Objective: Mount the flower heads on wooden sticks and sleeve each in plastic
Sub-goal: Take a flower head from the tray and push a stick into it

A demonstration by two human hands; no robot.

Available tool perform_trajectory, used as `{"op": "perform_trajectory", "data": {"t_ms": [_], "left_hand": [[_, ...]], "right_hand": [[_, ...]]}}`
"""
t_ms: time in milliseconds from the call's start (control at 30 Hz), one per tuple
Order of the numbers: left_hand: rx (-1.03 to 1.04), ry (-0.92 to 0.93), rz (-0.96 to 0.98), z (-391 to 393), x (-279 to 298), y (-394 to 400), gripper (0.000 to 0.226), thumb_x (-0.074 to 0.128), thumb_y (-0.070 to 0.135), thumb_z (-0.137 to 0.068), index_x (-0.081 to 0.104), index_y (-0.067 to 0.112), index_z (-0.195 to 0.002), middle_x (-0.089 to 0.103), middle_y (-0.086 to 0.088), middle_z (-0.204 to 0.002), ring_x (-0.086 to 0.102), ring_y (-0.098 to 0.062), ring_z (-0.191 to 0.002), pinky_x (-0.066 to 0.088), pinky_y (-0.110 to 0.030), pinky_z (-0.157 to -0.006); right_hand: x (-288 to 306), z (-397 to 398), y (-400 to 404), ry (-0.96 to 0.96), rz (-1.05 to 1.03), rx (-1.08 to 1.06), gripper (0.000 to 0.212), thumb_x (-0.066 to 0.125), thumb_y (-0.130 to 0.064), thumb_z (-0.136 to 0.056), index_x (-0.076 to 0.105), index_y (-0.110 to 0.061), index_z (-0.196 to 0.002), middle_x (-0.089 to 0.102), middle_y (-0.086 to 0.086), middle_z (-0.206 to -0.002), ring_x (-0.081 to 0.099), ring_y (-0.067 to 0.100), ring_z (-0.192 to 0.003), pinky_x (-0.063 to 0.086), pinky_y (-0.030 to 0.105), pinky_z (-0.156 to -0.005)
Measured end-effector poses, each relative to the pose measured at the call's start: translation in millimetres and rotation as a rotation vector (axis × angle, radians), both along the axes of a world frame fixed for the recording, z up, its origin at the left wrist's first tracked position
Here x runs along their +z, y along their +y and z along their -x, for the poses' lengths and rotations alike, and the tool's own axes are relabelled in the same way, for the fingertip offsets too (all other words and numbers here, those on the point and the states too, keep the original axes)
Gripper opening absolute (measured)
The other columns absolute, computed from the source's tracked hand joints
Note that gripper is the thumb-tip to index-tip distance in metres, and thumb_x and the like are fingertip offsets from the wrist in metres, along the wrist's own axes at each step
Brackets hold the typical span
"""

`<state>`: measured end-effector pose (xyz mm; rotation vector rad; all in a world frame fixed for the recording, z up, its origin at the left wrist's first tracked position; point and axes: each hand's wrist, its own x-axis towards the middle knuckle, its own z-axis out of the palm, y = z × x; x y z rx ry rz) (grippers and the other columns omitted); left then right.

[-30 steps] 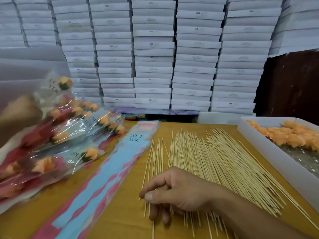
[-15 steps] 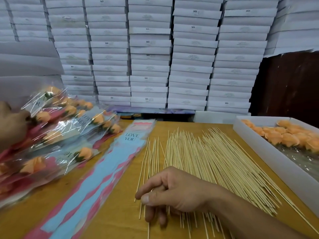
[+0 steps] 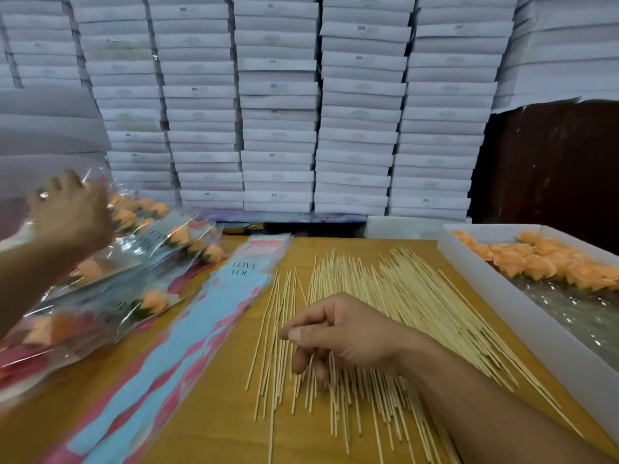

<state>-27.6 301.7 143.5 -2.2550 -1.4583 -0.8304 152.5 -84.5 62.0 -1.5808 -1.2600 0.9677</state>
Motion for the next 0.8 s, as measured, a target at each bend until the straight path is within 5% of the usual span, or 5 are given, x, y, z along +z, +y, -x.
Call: {"op": "perform_trajectory", "data": {"t_ms": [100,333,500,633,800], "left_hand": [[-0.205,-0.103,0.029,-55,-7,-74,0.039,0.062,0.008,-0.083,0.060,0.008,-0.122,0.046,-0.024,-0.122,0.045,-0.043,-0.115,0.038,-0.055,-0.098],[-0.658,-0.229,0.392,-153,-60,-223,0.031,0.061,0.022,-0.091,0.060,0.016,-0.121,0.058,-0.010,-0.122,0.058,-0.029,-0.108,0.050,-0.041,-0.092],[-0.712,-0.056,0.466,-178,-100,-288,0.032,0.062,0.034,-0.092,0.058,0.020,-0.121,0.060,-0.004,-0.121,0.059,-0.026,-0.109,0.052,-0.042,-0.092],[-0.721,0.077,0.338,-173,-115,-299,0.037,0.057,0.045,-0.093,0.058,0.019,-0.119,0.060,-0.005,-0.118,0.055,-0.026,-0.110,0.050,-0.044,-0.091],[-0.726,0.150,0.399,-163,-117,-298,0.051,0.053,0.061,-0.091,0.061,0.018,-0.117,0.058,-0.005,-0.118,0.053,-0.026,-0.112,0.050,-0.044,-0.093]], "right_hand": [[3,-16,-6,-0.051,-0.025,-0.117,0.019,0.063,-0.024,-0.100,0.072,-0.013,-0.113,0.078,0.009,-0.087,0.064,0.010,-0.057,0.046,0.016,-0.052],[7,-50,-18,-0.483,0.001,-0.605,0.014,0.061,-0.022,-0.100,0.073,-0.028,-0.103,0.068,-0.013,-0.088,0.067,0.004,-0.079,0.055,0.025,-0.073],[9,-75,-27,-0.588,0.071,-0.822,0.017,0.060,-0.021,-0.096,0.076,-0.022,-0.089,0.072,-0.006,-0.083,0.068,0.016,-0.077,0.060,0.039,-0.078],[5,-84,-32,-0.673,0.204,-0.889,0.020,0.058,-0.022,-0.092,0.078,-0.017,-0.088,0.074,-0.003,-0.077,0.071,0.020,-0.074,0.060,0.038,-0.073],[3,-90,-38,-0.664,0.224,-0.926,0.020,0.060,-0.025,-0.092,0.078,-0.018,-0.087,0.074,-0.003,-0.079,0.071,0.018,-0.076,0.061,0.044,-0.078]]}}
